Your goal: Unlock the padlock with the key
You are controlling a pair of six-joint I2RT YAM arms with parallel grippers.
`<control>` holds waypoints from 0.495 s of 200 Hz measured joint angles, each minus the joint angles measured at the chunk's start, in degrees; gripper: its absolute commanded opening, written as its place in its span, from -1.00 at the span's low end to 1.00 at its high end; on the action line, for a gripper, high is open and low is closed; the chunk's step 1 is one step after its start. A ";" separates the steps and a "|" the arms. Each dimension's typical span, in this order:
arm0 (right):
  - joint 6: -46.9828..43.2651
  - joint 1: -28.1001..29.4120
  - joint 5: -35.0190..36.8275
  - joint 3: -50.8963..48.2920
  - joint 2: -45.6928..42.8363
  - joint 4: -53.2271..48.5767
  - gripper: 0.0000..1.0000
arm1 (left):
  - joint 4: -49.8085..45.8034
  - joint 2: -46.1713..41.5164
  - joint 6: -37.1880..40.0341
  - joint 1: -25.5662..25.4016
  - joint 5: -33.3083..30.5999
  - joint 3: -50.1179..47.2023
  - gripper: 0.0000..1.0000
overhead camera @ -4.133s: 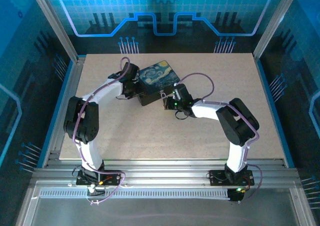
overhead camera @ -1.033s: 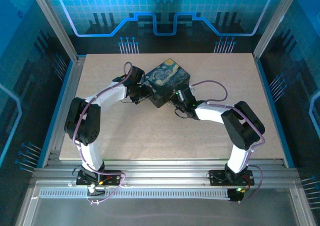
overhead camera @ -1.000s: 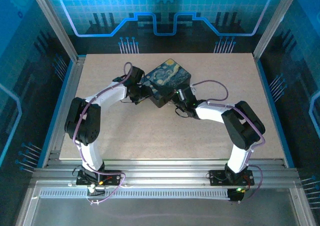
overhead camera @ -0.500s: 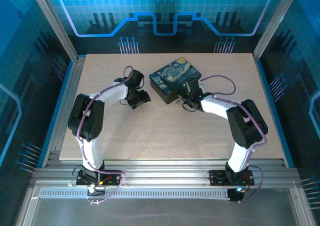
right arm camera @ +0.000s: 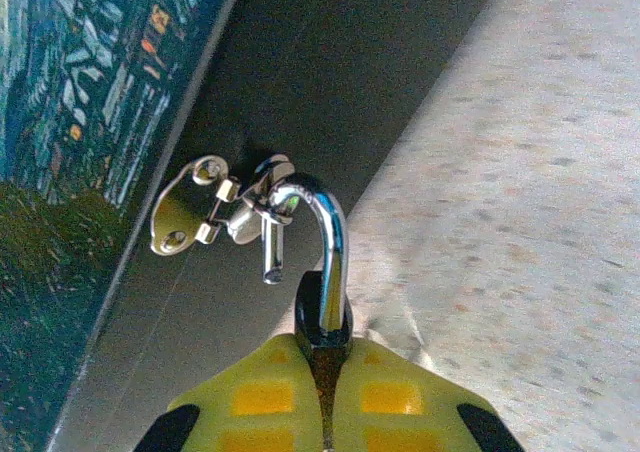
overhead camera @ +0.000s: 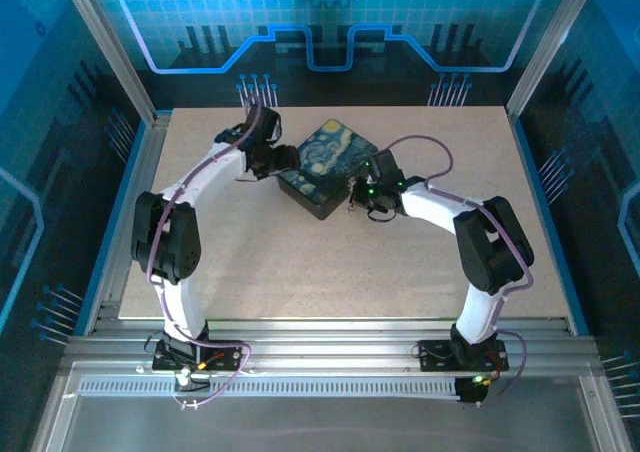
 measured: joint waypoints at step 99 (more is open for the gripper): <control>-14.51 4.02 -8.83 4.92 2.73 -8.70 -0.97 | -0.37 0.66 7.43 -0.74 -5.60 -4.22 0.30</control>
